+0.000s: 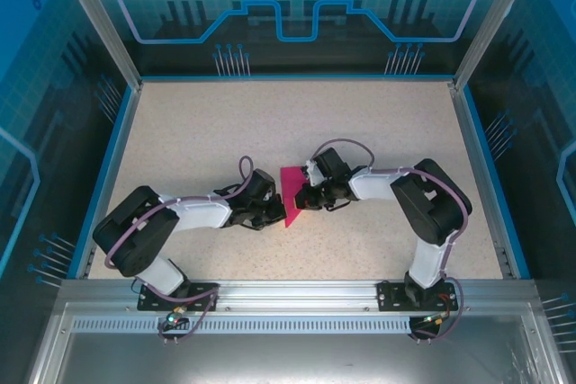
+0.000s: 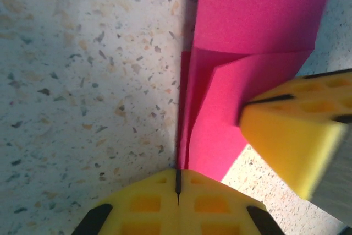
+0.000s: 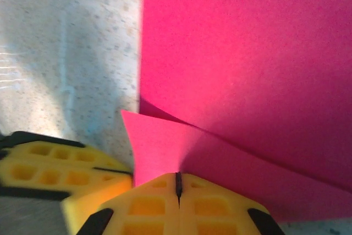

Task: Fold a paper plane with a square sheet of paper (pick it up from the middle)
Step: Third fold the triangle at the center of the table.

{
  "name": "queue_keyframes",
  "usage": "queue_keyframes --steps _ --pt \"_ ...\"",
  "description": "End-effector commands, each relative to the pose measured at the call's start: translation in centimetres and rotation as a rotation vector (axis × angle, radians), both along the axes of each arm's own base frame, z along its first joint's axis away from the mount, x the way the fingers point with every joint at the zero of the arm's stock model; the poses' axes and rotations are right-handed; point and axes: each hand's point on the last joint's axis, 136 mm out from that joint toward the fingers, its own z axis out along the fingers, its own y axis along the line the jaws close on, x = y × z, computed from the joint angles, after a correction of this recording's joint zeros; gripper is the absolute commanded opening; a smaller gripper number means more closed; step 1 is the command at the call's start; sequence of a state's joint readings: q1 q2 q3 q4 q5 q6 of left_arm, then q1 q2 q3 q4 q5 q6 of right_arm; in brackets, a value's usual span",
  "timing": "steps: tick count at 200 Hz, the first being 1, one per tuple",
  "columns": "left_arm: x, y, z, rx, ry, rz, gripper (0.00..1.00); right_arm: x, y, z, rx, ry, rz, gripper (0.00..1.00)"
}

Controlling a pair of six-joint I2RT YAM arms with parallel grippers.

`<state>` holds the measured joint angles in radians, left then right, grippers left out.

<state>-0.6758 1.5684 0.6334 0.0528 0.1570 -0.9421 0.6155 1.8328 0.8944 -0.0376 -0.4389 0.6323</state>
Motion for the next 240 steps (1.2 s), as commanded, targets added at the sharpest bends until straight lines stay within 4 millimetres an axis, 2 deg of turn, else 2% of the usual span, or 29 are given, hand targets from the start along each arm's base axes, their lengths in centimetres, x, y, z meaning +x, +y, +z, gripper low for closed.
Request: queue_keyframes --steps 1,33,64,129,151,164,169,188,209,224,240 --pt "0.4 -0.8 2.6 -0.063 -0.053 -0.038 0.0 -0.5 0.0 -0.9 -0.021 0.038 -0.01 0.02" --pt "0.6 -2.1 3.7 -0.152 -0.081 -0.058 0.0 -0.6 -0.3 -1.3 -0.033 0.047 -0.019 0.01" --pt "0.7 -3.1 2.4 -0.167 -0.037 -0.07 0.0 -0.6 -0.2 -1.3 -0.029 0.049 -0.025 0.01" --pt "-0.8 -0.2 -2.5 0.034 0.122 -0.007 0.0 0.1 -0.9 -1.1 -0.026 0.041 -0.044 0.01" --pt "-1.5 0.8 -3.5 0.086 0.179 0.017 0.0 1.3 -2.1 -1.2 -0.043 0.015 -0.07 0.01" --pt "-1.9 1.3 -4.0 0.104 0.198 0.023 0.0 2.4 -3.5 -1.3 -0.069 -0.014 -0.096 0.02" --pt "-2.0 1.4 -4.0 0.107 0.203 0.025 0.0 2.0 -4.6 -2.0 -0.09 0.004 -0.109 0.03" --pt "-2.2 1.6 -4.1 0.111 0.204 0.024 0.0 3.7 -6.6 -1.9 -0.093 -0.005 -0.171 0.06" --pt "-1.8 1.3 -3.6 0.096 0.182 0.011 0.0 5.2 -8.4 -0.8 -0.108 -0.019 -0.236 0.1" --pt "-1.2 0.3 -2.4 0.055 0.138 -0.028 0.0 5.2 -9.0 0.4 -0.116 -0.031 -0.26 0.13" --pt "-0.2 -1.2 -0.2 0.001 0.065 -0.09 0.0 5.3 -8.9 2.0 -0.092 -0.043 -0.28 0.19"
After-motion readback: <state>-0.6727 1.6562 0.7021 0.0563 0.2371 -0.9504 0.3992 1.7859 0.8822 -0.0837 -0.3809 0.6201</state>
